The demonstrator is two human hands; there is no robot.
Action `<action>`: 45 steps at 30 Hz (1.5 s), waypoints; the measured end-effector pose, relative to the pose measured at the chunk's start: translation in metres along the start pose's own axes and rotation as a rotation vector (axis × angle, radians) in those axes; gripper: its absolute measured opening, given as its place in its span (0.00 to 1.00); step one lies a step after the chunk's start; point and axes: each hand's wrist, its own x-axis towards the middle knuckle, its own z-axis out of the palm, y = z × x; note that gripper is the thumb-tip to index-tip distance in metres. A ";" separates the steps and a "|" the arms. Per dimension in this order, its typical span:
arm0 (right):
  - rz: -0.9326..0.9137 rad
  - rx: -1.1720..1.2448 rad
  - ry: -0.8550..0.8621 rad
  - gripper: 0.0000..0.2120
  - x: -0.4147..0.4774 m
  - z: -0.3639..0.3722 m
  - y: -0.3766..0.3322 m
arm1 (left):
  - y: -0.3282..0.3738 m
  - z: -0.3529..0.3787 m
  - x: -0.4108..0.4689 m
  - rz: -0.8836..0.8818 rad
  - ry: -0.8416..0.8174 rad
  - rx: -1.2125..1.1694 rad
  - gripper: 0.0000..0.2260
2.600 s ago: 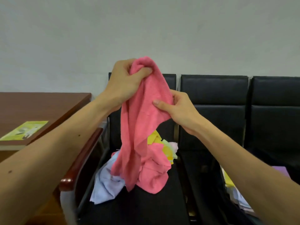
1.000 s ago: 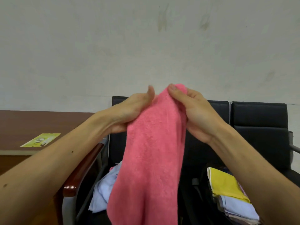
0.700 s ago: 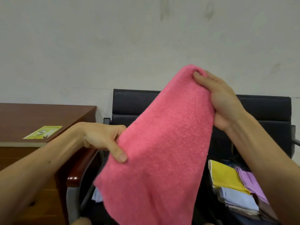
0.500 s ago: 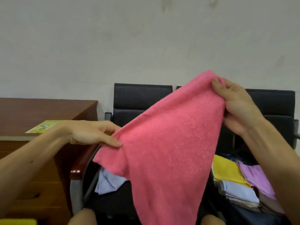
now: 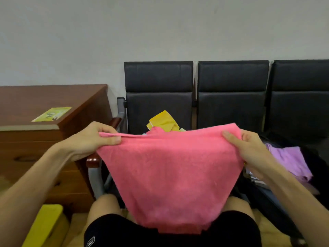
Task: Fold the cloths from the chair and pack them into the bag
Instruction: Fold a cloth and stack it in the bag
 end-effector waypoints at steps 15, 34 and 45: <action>0.015 0.032 0.254 0.19 -0.037 0.032 0.065 | -0.058 0.097 -0.040 -0.238 0.635 -0.661 0.15; 0.037 0.131 -0.054 0.12 -0.091 0.111 0.070 | -0.006 0.198 -0.062 -0.003 0.430 -0.522 0.10; 0.111 0.125 -0.173 0.15 -0.091 0.105 0.057 | -0.004 0.196 -0.065 0.072 0.310 -0.340 0.10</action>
